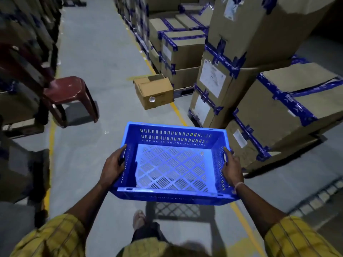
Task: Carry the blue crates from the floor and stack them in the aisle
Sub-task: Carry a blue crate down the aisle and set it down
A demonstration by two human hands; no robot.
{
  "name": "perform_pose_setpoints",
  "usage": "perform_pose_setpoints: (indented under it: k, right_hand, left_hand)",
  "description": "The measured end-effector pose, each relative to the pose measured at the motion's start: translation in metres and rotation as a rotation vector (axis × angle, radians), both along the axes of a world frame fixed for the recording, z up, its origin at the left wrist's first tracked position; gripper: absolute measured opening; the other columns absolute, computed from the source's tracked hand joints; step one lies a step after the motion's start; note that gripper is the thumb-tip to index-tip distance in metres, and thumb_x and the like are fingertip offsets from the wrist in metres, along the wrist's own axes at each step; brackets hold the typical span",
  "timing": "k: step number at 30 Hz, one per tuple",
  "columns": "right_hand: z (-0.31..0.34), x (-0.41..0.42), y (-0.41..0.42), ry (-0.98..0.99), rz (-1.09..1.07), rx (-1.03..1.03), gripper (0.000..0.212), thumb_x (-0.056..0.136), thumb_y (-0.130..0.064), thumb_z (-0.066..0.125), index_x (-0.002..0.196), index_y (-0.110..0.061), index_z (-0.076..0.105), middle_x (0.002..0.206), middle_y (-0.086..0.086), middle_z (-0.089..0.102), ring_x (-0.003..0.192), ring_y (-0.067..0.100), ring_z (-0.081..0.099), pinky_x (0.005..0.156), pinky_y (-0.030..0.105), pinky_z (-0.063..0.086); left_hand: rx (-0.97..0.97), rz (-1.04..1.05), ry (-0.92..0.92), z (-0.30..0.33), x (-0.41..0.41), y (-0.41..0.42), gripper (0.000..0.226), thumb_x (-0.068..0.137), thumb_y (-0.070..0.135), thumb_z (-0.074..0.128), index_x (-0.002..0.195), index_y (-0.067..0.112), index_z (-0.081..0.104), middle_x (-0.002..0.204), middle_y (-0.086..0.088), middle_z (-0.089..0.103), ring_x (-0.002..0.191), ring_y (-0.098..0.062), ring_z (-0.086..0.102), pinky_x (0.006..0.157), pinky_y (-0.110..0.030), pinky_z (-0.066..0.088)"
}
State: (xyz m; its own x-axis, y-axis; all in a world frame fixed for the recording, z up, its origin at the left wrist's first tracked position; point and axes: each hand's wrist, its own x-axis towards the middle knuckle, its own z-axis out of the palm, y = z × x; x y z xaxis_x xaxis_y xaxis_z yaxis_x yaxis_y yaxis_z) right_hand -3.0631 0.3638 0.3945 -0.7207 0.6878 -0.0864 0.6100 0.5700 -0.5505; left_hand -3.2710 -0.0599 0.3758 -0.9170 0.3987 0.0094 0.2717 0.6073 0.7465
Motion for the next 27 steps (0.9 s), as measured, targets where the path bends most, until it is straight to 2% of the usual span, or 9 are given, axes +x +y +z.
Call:
perform_pose_setpoints:
  k: [2,4,7,9,12,14,18,23,27]
  right_hand:
    - [-0.003,-0.036,-0.005,-0.012,-0.033,0.002,0.071,0.088,0.005,0.043,0.152,-0.026,0.036,0.137,0.02,0.04,0.112,0.041,0.054,0.092,0.04,0.045]
    - [-0.003,-0.073,-0.008,-0.006,-0.043,-0.024,0.072,0.088,0.004,0.043,0.152,-0.027,0.036,0.133,0.019,0.039,0.106,0.043,0.057,0.087,0.04,0.047]
    - [-0.005,-0.122,-0.009,0.0,-0.144,-0.024,0.073,0.088,0.003,0.043,0.152,-0.028,0.036,0.125,0.017,0.04,0.094,0.044,0.058,0.083,0.043,0.05]
    - [-0.007,-0.147,-0.014,0.027,-0.179,-0.037,0.073,0.087,0.005,0.043,0.152,-0.026,0.037,0.125,0.018,0.039,0.093,0.042,0.057,0.084,0.04,0.048]
    - [-0.009,-0.187,-0.008,0.042,-0.218,-0.044,0.072,0.087,0.006,0.041,0.152,-0.024,0.037,0.125,0.018,0.04,0.097,0.042,0.056,0.085,0.038,0.046]
    - [-0.015,-0.21,0.001,0.015,-0.266,-0.049,0.071,0.088,0.005,0.042,0.152,-0.025,0.037,0.124,0.019,0.041,0.095,0.041,0.056,0.081,0.036,0.045]
    - [-0.037,-0.258,0.022,0.009,-0.323,-0.084,0.07,0.09,0.001,0.042,0.152,-0.031,0.035,0.121,0.018,0.044,0.085,0.039,0.058,0.072,0.033,0.042]
    - [-0.049,-0.313,0.039,0.017,-0.439,-0.121,0.068,0.091,0.0,0.042,0.151,-0.03,0.036,0.126,0.016,0.041,0.095,0.039,0.059,0.082,0.041,0.048]
    - [-0.051,-0.354,0.048,0.047,-0.522,-0.177,0.069,0.089,-0.001,0.043,0.15,-0.032,0.036,0.128,0.014,0.04,0.102,0.04,0.059,0.088,0.043,0.05]
  left_hand:
    - [0.003,-0.055,-0.017,0.003,-0.051,0.0,0.068,0.084,0.009,0.063,0.148,0.022,0.049,0.141,0.0,0.061,0.115,-0.023,0.066,0.096,-0.033,0.048]
    - [-0.007,-0.125,0.007,0.01,-0.105,0.003,0.069,0.081,0.018,0.059,0.148,0.022,0.049,0.142,0.0,0.06,0.115,-0.023,0.067,0.097,-0.034,0.048]
    - [-0.017,-0.163,0.013,0.018,-0.182,0.014,0.07,0.08,0.017,0.056,0.149,0.024,0.048,0.143,0.0,0.059,0.115,-0.024,0.067,0.097,-0.04,0.051]
    - [-0.036,-0.198,0.023,0.02,-0.223,0.025,0.07,0.08,0.017,0.056,0.149,0.024,0.046,0.143,0.0,0.059,0.115,-0.025,0.067,0.098,-0.043,0.051]
    - [-0.041,-0.266,0.032,0.022,-0.284,0.046,0.071,0.079,0.024,0.053,0.149,0.023,0.047,0.142,-0.001,0.059,0.113,-0.025,0.067,0.096,-0.04,0.051]
    - [-0.049,-0.312,0.039,0.019,-0.319,0.064,0.072,0.077,0.029,0.051,0.149,0.023,0.048,0.142,-0.002,0.059,0.112,-0.025,0.067,0.096,-0.04,0.051]
    - [-0.088,-0.381,0.029,0.012,-0.389,0.111,0.071,0.079,0.024,0.054,0.149,0.024,0.047,0.142,-0.002,0.059,0.112,-0.026,0.068,0.093,-0.036,0.049]
    - [-0.075,-0.494,0.035,0.014,-0.468,0.17,0.07,0.084,0.027,0.056,0.152,0.036,0.039,0.143,0.013,0.055,0.119,-0.02,0.065,0.096,-0.039,0.05]
    - [-0.117,-0.605,0.01,0.016,-0.538,0.22,0.075,0.086,0.032,0.056,0.155,0.043,0.03,0.149,0.009,0.054,0.123,-0.021,0.063,0.099,-0.041,0.049]
